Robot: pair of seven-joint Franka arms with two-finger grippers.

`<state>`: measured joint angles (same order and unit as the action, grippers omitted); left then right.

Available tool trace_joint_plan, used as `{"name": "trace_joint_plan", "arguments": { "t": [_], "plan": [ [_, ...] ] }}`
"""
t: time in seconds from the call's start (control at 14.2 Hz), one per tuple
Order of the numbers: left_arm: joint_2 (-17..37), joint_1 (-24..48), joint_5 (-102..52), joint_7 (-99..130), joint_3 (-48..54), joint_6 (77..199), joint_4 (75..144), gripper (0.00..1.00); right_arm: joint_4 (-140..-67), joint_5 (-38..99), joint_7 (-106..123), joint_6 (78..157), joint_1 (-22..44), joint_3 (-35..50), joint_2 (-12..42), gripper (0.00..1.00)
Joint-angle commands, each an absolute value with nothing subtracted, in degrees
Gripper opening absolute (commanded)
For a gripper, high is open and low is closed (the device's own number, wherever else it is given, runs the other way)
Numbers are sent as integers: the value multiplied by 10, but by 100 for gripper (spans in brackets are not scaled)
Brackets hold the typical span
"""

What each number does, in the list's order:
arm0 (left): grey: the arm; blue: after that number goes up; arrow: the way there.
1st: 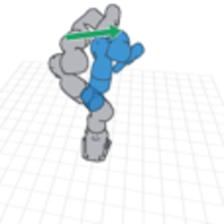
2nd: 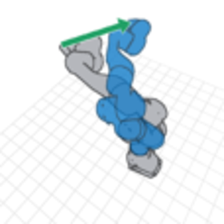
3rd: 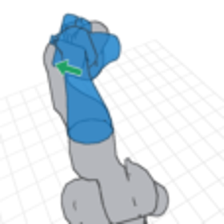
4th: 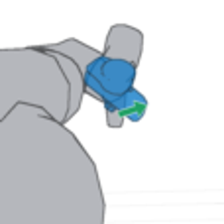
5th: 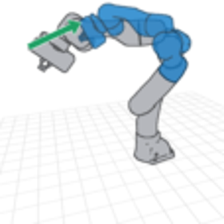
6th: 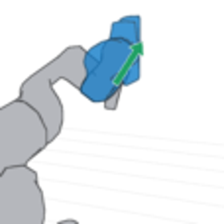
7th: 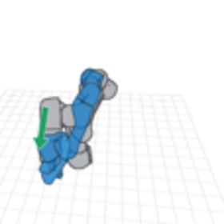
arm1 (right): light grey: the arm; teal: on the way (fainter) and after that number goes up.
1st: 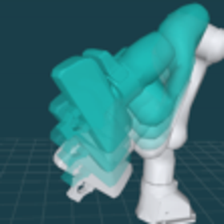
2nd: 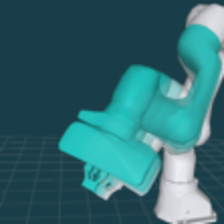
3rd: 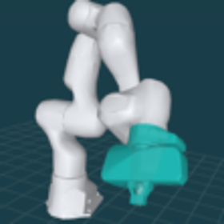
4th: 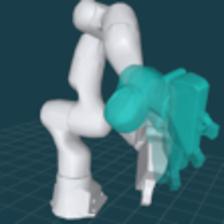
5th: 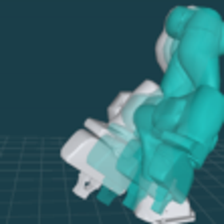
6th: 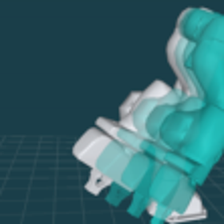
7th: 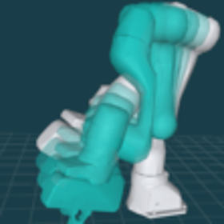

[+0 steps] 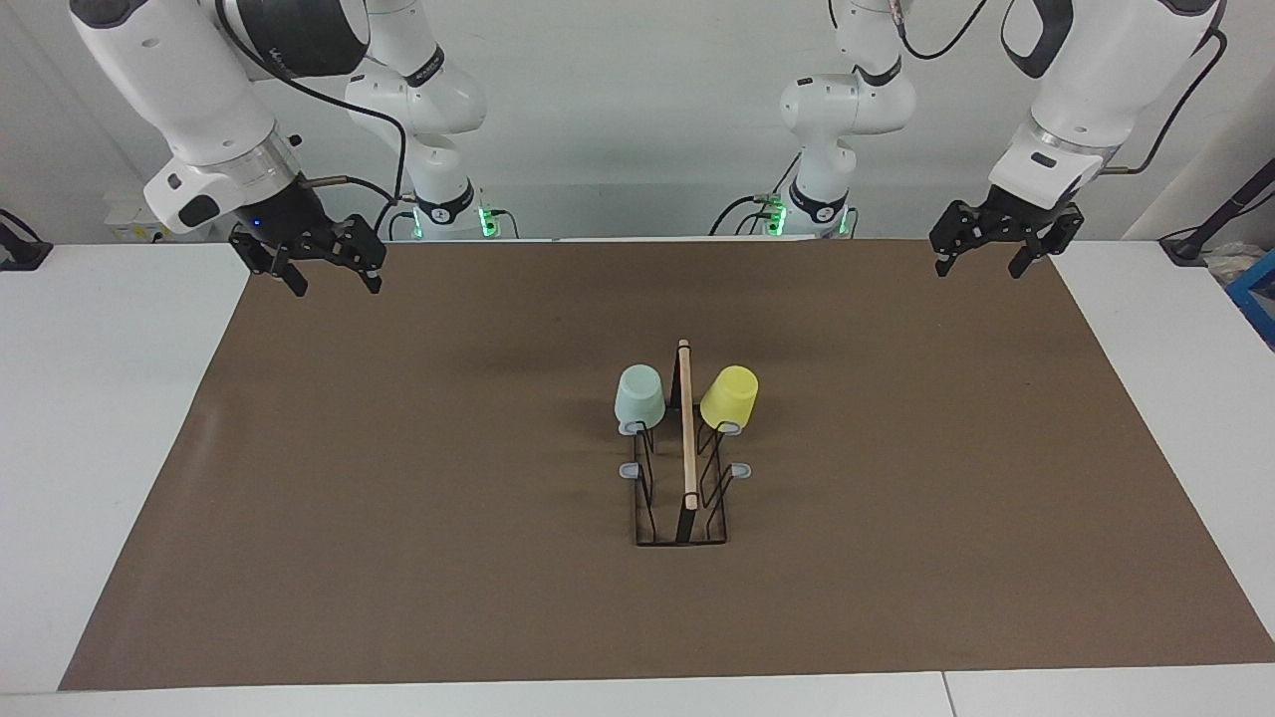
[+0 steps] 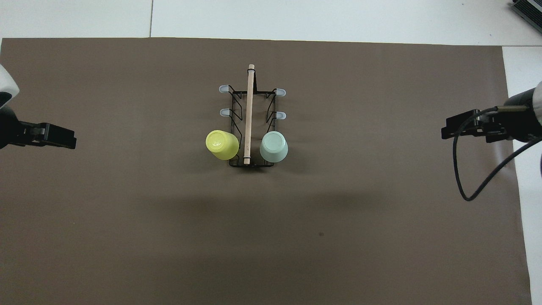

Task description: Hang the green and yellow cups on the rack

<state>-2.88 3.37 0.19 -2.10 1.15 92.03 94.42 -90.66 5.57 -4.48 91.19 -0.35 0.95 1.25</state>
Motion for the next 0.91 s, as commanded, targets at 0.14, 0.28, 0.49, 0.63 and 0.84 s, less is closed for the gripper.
{"name": "trace_joint_plan", "arguments": {
  "t": [0.14, 0.28, 0.49, 0.63, 0.84],
  "plan": [
    [-34, 33, 8, -26, 12, 919, 949, 100, -894, 59, -55, 907, 56, -51, 20, 100],
    [-34, 33, 8, -26, 12, 919, 949, 100, -894, 59, -55, 907, 56, -52, 20, 100],
    [-34, 33, 8, -26, 12, 919, 949, 100, -894, 59, -54, 907, 49, -50, 21, 100],
    [-34, 33, 8, -26, 12, 919, 949, 100, -895, 59, -54, 907, 49, -48, 21, 100],
    [-34, 33, 8, -26, 12, 918, 949, 100, -894, 55, -54, 908, 50, -48, 20, 100]
  ]
}}
